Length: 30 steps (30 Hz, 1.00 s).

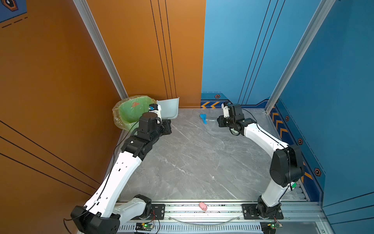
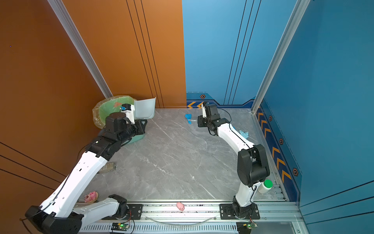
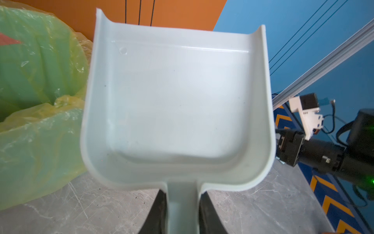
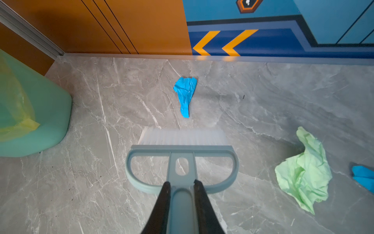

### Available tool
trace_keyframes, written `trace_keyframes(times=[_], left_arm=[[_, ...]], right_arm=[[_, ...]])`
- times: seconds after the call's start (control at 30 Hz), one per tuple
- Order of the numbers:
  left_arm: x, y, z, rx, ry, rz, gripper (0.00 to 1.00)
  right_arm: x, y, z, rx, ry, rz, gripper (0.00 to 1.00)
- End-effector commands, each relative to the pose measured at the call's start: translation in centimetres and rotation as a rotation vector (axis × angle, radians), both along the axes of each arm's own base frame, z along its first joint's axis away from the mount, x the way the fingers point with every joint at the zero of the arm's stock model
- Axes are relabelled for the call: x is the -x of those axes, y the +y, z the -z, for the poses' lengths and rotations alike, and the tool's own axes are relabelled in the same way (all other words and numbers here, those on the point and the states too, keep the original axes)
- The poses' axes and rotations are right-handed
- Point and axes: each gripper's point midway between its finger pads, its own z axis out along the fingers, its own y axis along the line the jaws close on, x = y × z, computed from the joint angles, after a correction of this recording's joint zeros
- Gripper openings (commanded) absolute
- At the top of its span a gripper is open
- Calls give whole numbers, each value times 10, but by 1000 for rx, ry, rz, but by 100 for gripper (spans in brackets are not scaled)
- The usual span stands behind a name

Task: Sweep away the paper scraps from the table
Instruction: 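Lower the empty dustpan to the table with the left gripper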

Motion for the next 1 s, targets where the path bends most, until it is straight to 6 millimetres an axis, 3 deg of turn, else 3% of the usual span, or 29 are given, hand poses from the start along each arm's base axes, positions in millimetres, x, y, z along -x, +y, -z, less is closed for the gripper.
trace_keyframes(times=[0.0, 0.33, 0.57, 0.8, 0.83, 0.97], left_arm=[[-4, -5, 17, -86, -7, -16, 0], [-3, -68, 61, -216, 42, 123, 0], [4, -94, 113, -328, 122, 209, 0], [12, -107, 165, -371, 197, 226, 0], [16, -102, 182, -391, 225, 219, 0], [20, -98, 211, -386, 251, 188, 0]], right_arm=[[-17, -2, -16, 27, -61, 6, 0], [-45, 6, -19, 28, -125, -6, 0], [-63, 13, -14, 0, -164, -5, 0], [-76, 16, 5, -9, -169, 3, 0], [-77, 17, 9, -9, -168, 4, 0], [-83, 18, 17, -34, -181, 16, 0]])
